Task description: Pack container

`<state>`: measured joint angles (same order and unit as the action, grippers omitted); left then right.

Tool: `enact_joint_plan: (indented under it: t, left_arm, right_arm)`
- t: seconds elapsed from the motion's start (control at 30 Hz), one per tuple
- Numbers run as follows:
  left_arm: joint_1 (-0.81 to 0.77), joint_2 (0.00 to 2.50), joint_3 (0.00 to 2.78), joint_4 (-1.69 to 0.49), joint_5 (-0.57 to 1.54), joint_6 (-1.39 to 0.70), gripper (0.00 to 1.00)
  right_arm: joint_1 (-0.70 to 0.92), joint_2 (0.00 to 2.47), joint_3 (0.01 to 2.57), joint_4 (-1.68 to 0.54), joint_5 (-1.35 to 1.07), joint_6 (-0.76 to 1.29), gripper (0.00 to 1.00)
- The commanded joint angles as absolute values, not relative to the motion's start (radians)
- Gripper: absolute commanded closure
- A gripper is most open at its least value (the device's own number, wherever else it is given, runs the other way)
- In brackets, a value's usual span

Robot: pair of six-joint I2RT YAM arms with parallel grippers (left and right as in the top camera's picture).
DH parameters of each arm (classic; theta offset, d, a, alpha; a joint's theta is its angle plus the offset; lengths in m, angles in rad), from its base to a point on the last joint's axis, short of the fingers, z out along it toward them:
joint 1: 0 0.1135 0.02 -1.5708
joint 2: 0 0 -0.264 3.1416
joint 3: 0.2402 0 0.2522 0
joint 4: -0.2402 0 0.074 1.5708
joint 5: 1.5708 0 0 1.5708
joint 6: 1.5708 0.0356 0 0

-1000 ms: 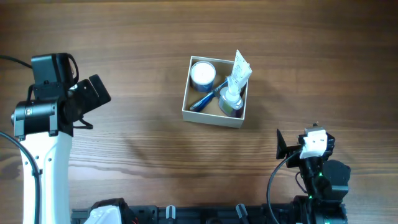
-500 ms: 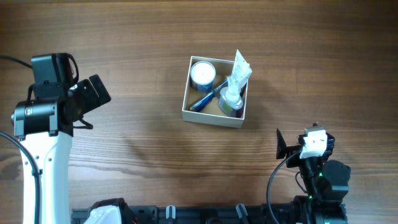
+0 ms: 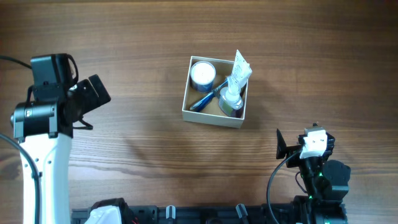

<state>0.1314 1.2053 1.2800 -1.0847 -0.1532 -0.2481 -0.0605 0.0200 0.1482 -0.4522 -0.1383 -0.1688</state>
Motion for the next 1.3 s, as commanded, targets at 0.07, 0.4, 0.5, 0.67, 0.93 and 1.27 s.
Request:
enact_joint_plan:
  t: [0.07, 0.4, 0.5, 0.67, 0.93, 1.27]
  left_arm:
    - [0.133, 1.003, 1.281, -1.102, -0.177, -0.242, 0.0]
    - [0.107, 0.764, 1.02, -0.998, -0.096, -0.244, 0.0]
    - [0.089, 0.68, 0.838, -0.867, -0.047, -0.244, 0.0]
    - [0.051, 0.535, 0.589, -0.704, 0.027, -0.244, 0.0]
    - [0.026, 0.318, 0.368, -0.673, 0.083, -0.248, 0.0]
    - [0.008, 0.126, 0.215, -0.672, 0.086, -0.247, 0.0]
  right_arm:
    - [-0.059, 0.005, 0.144, -0.447, -0.158, -0.157, 0.0]
    - [-0.059, 0.005, 0.144, -0.447, -0.158, -0.157, 0.0]
    - [-0.059, 0.005, 0.144, -0.447, -0.158, -0.157, 0.0]
    - [-0.059, 0.005, 0.144, -0.447, -0.158, -0.157, 0.0]
    - [-0.059, 0.005, 0.144, -0.447, -0.158, -0.157, 0.0]
    - [-0.059, 0.005, 0.144, -0.447, -0.158, -0.157, 0.0]
